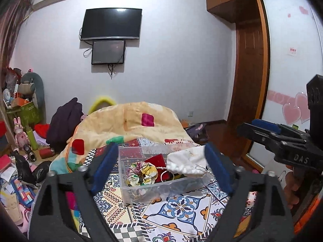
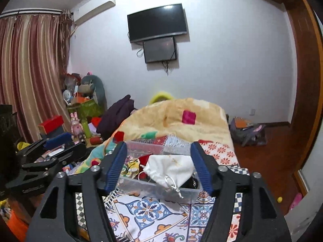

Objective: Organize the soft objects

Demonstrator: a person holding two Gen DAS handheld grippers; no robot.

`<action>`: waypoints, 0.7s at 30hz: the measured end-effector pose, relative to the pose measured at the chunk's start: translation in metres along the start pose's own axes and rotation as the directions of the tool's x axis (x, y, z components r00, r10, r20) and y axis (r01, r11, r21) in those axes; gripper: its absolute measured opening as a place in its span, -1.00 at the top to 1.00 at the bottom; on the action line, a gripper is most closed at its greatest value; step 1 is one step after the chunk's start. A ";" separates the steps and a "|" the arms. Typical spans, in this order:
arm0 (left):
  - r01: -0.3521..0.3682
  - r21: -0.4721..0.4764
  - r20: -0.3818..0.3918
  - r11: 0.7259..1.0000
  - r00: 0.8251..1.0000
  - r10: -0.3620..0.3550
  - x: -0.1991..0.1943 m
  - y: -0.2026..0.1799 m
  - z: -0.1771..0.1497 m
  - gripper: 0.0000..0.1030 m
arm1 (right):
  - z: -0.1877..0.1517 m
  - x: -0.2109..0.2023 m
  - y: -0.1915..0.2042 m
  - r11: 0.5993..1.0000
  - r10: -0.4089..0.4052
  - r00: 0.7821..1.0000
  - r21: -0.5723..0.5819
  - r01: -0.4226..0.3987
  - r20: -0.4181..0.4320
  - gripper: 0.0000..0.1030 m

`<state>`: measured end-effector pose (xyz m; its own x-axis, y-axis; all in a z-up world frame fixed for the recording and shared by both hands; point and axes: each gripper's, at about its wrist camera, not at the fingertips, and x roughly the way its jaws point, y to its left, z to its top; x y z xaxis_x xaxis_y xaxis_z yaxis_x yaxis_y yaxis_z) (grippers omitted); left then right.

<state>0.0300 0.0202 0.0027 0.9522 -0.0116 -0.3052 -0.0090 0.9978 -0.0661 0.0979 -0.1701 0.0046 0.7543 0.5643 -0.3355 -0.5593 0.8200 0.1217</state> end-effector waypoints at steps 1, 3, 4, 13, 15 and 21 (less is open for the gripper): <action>-0.001 -0.006 0.005 1.000 1.000 0.001 -0.001 0.001 0.000 -0.87 | 0.000 -0.002 0.002 1.000 -0.007 1.000 -0.008 0.007 0.011 -0.41; -0.003 -0.014 0.008 1.000 1.000 0.003 -0.002 0.004 -0.001 -0.90 | -0.001 -0.004 0.005 1.000 -0.021 0.999 -0.023 0.022 0.034 -0.61; -0.002 -0.018 0.006 1.000 1.000 0.002 -0.001 0.005 -0.001 -0.90 | -0.001 -0.005 0.006 0.999 -0.026 0.999 -0.030 0.027 0.045 -0.63; -0.021 -0.015 0.009 1.000 1.000 0.021 -0.003 0.005 -0.004 -0.93 | -0.007 -0.007 0.007 1.000 -0.013 0.999 -0.024 0.014 0.048 -0.70; -0.023 -0.009 0.010 1.000 1.000 0.023 -0.002 0.003 -0.004 -0.93 | -0.008 -0.008 0.008 1.000 -0.011 0.999 -0.024 0.012 0.047 -0.71; -0.030 0.011 0.014 0.999 0.999 0.030 -0.003 -0.001 -0.006 -0.93 | -0.008 -0.009 0.009 1.000 -0.007 0.999 -0.022 0.008 0.047 -0.71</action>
<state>0.0252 0.0189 -0.0017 0.9558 0.0195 -0.2932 -0.0345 0.9984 -0.0459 0.0837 -0.1686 0.0007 0.7735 0.5622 -0.2925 -0.5604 0.8223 0.0985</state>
